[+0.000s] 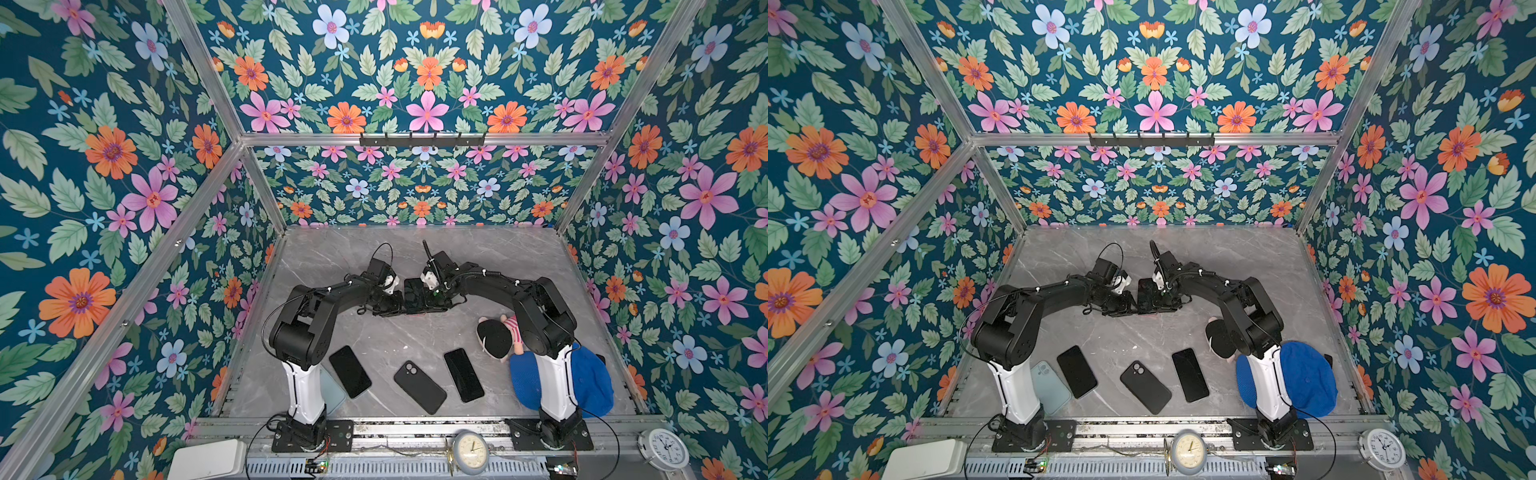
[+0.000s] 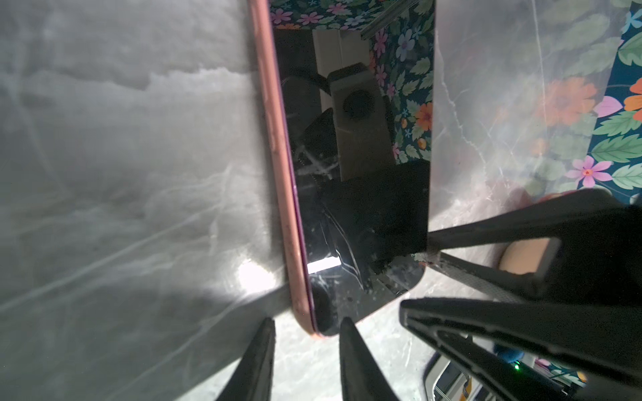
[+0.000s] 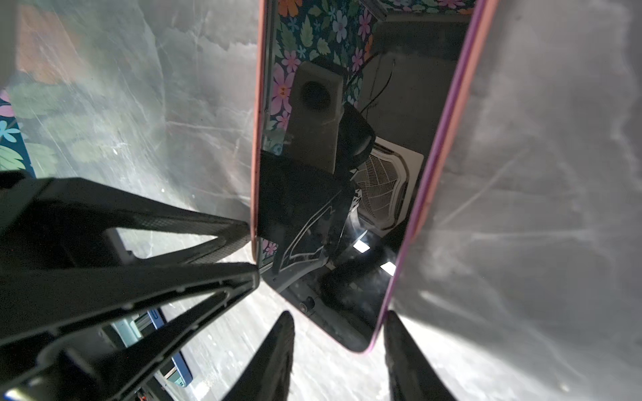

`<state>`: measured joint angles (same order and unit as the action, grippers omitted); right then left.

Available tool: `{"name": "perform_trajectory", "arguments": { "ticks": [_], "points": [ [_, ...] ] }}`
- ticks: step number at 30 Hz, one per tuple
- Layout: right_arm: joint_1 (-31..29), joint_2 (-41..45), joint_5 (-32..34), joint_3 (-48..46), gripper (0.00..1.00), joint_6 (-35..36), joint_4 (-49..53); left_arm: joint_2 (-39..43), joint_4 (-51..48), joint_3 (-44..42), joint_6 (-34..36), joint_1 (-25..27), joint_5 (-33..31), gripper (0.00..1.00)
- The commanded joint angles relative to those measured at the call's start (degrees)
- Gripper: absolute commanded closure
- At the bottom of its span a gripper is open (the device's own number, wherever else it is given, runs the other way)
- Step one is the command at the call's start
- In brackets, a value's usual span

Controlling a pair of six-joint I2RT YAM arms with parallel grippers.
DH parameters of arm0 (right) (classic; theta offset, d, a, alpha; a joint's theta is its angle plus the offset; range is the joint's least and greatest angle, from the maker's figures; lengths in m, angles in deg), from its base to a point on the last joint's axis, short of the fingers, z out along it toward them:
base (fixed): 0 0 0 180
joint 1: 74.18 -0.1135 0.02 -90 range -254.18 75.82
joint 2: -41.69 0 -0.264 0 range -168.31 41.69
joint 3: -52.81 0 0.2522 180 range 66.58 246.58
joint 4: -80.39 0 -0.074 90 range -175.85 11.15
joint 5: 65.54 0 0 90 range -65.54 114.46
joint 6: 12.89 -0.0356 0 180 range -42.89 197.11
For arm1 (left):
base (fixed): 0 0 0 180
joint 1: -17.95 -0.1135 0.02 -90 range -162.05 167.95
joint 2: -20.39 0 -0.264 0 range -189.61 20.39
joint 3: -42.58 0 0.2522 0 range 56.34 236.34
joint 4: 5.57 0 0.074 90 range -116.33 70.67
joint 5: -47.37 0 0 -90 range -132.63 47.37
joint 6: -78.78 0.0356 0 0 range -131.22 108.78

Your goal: Put the phone into the phone case

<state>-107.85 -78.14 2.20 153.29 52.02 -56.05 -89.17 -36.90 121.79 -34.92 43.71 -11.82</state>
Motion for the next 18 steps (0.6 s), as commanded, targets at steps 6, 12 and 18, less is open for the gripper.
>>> {"name": "perform_trajectory", "arguments": {
  "ticks": [6,12,18],
  "points": [
    [0.2,0.3,0.5,0.0,0.65,-0.2,-0.4,-0.9,0.2,-1.0,-2.2,-0.2,0.8,0.66],
    [0.2,0.0,-1.0,-0.4,0.72,-0.8,-1.4,-1.4,4.0,-2.2,-4.5,-0.2,4.2,0.66],
    [0.2,-0.4,-2.7,-0.9,0.77,-1.6,-2.4,-1.4,6.3,-3.2,-5.9,-0.1,5.9,0.67]
  ]
}}
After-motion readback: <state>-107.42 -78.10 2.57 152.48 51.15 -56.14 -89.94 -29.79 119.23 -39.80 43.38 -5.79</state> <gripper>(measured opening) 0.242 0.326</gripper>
